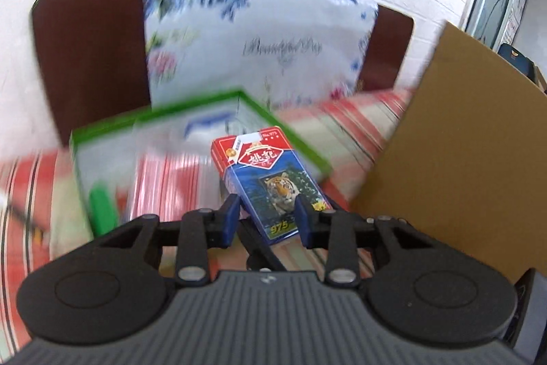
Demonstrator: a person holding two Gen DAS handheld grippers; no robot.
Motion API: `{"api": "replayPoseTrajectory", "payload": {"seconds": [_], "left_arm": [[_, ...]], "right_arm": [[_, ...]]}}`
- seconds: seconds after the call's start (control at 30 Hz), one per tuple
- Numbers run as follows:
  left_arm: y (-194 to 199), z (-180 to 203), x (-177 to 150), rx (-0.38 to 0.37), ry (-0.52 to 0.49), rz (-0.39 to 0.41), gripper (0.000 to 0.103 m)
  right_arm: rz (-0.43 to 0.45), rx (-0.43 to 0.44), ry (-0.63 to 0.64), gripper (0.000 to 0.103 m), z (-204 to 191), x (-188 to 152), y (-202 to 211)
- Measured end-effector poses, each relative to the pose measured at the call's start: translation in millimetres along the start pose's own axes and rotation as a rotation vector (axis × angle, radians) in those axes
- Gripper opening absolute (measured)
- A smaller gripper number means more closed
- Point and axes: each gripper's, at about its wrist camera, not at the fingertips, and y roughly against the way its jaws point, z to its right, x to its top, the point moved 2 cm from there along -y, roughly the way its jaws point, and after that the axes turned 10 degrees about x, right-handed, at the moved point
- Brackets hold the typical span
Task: Organize objects
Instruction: 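Carry the card box with the left gripper and drop it into the green box, then move the right gripper to the white Flash Color marker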
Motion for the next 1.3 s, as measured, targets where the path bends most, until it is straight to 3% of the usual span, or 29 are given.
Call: {"api": "replayPoseTrajectory", "payload": {"seconds": [0.1,0.17,0.23,0.5,0.73,1.03,1.3], "left_arm": [[-39,-4,12,0.046,-0.014,-0.016,0.044],[-59,-10,13,0.107,-0.002,-0.056,0.044],[-69,-17,5,0.125,0.009,-0.091,0.044],[-40,-9,-17,0.176,-0.108,-0.006,0.057],[0,-15,-29,0.199,-0.085,0.030,0.064],[24,-43,-73,0.281,-0.061,-0.032,0.064],[36,-104,-98,0.372,0.001,-0.062,0.069]], "right_arm": [[-0.063,-0.024,0.000,0.062,13,-2,-51],[-0.098,-0.033,-0.020,0.080,19,-9,-75],[-0.080,-0.024,-0.044,0.082,21,-17,-75],[-0.023,-0.044,0.014,0.083,-1,-28,-51],[0.003,-0.080,-0.009,0.090,-19,-45,5],[-0.169,-0.013,-0.055,0.090,-41,-81,34],[-0.267,0.089,-0.026,0.090,-77,-80,10]]}}
